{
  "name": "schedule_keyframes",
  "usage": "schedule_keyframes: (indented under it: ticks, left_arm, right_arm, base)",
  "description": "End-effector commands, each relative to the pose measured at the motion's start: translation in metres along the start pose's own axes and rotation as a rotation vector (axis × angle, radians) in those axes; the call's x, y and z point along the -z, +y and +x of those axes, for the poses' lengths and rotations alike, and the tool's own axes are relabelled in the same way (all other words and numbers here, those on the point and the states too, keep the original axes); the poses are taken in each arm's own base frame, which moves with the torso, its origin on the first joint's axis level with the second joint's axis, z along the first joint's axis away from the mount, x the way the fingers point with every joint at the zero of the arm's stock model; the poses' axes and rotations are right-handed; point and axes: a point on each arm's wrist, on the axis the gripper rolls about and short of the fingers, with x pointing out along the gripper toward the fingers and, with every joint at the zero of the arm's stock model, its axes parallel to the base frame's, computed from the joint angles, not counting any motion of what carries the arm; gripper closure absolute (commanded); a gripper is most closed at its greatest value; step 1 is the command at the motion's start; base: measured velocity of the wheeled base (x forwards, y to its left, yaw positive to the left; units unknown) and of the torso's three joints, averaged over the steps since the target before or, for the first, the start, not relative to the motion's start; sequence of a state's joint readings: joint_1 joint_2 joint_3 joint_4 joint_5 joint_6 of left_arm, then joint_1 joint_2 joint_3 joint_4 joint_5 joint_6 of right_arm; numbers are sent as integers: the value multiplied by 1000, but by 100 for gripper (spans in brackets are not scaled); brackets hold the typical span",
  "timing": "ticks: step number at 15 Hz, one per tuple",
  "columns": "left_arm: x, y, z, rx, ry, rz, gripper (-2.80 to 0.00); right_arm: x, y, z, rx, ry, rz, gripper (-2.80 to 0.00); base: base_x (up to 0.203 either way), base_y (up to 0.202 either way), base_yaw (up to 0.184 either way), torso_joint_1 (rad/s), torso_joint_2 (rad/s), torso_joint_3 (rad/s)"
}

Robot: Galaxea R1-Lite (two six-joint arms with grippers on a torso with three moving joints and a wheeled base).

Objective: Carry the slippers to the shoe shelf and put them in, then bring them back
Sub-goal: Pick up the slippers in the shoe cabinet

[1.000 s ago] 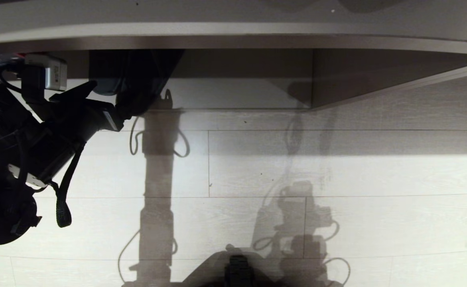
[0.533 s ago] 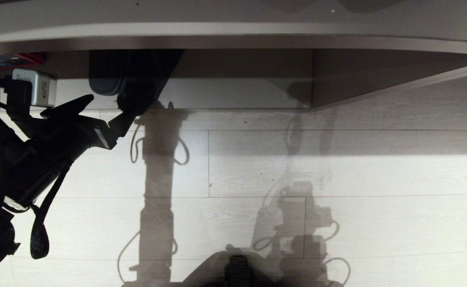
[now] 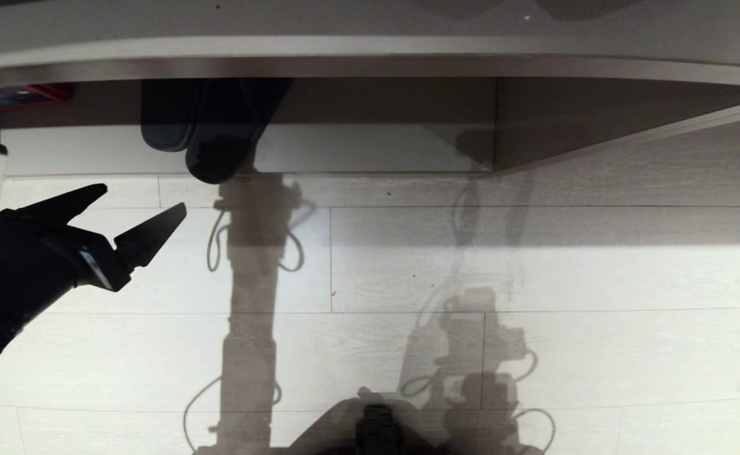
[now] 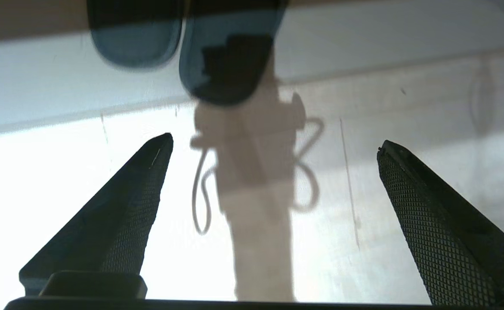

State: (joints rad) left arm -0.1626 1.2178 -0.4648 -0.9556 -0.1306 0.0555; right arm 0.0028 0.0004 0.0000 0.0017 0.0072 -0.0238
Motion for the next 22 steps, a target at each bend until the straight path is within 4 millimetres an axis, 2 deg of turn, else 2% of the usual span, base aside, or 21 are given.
schedule_keyframes:
  ticks: [1, 3, 5, 11, 15, 19, 22]
  left_arm:
    - [-18, -4, -40, 0, -15, 4, -280]
    - [-19, -7, -62, 2, 21, -1, -280]
    - [-17, -9, -75, 5, 58, -5, -280]
    - [-19, -11, -91, 21, 77, -8, -280]
    - [-30, -16, -128, 48, 54, -9, -280]
    - [-32, -20, -166, 12, 41, -27, -280]
    - [-28, -22, -178, 1, 32, -26, -280]
  right_arm:
    - [0, 0, 0, -1, 0, -1, 0]
    - [0, 0, 0, -1, 1, -1, 0]
    - [0, 0, 0, -1, 1, -1, 0]
    - [0, 0, 0, -1, 0, -1, 0]
    - [0, 0, 0, -1, -1, -1, 0]
    - [0, 0, 0, -1, -2, 0, 0]
    - [0, 0, 0, -1, -2, -1, 0]
  base:
    - [0, 0, 0, 0, 0, 0]
    - [0, 0, 0, 0, 0, 0]
    - [0, 0, 0, 0, 0, 0]
    - [0, 0, 0, 0, 0, 0]
    - [0, 0, 0, 0, 0, 0]
    - [0, 0, 0, 0, 0, 0]
    - [0, 0, 0, 0, 0, 0]
